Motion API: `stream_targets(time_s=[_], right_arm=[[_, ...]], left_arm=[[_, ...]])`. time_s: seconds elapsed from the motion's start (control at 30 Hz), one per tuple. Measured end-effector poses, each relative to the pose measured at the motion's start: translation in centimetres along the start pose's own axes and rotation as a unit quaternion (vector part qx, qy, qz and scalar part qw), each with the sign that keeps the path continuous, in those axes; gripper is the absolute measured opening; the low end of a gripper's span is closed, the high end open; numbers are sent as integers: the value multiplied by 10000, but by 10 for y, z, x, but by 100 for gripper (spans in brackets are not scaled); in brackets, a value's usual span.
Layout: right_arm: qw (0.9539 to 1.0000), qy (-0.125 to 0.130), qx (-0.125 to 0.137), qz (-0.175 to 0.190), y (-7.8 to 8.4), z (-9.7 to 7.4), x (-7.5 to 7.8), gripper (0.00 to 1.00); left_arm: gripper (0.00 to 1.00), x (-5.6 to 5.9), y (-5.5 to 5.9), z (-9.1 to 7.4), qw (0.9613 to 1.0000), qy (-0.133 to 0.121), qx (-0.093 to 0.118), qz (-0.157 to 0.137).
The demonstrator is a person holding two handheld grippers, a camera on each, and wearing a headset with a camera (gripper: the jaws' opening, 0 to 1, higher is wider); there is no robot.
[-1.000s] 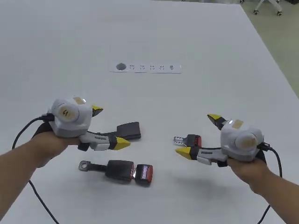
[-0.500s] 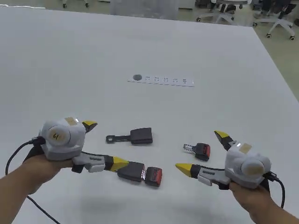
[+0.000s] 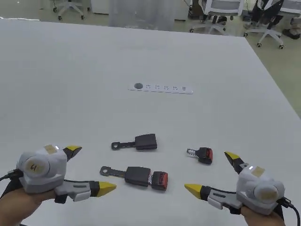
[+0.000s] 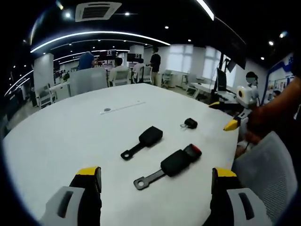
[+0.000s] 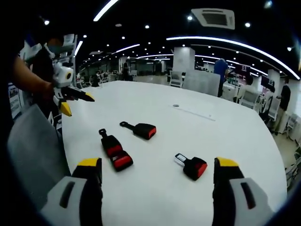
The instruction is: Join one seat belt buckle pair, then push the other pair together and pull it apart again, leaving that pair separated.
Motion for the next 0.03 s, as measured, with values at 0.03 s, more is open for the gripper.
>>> stream_targets(time_s=[0.03], right_arm=[[10000,0,16,39,1,-2,-2,100]], left_arm=[[100,-1,1,-3,10000,-31,9,-28]])
Point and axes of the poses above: the centre of the closed fingertips' face, and the gripper's own axes: z roughly forward along the fingers, x roughly to its right, y roughly out of its underside, the point moved 1 cm from there along -z, roughly backward along the fingers, and after that the axes turned 2 degrees about -y, right-handed, at the moved point
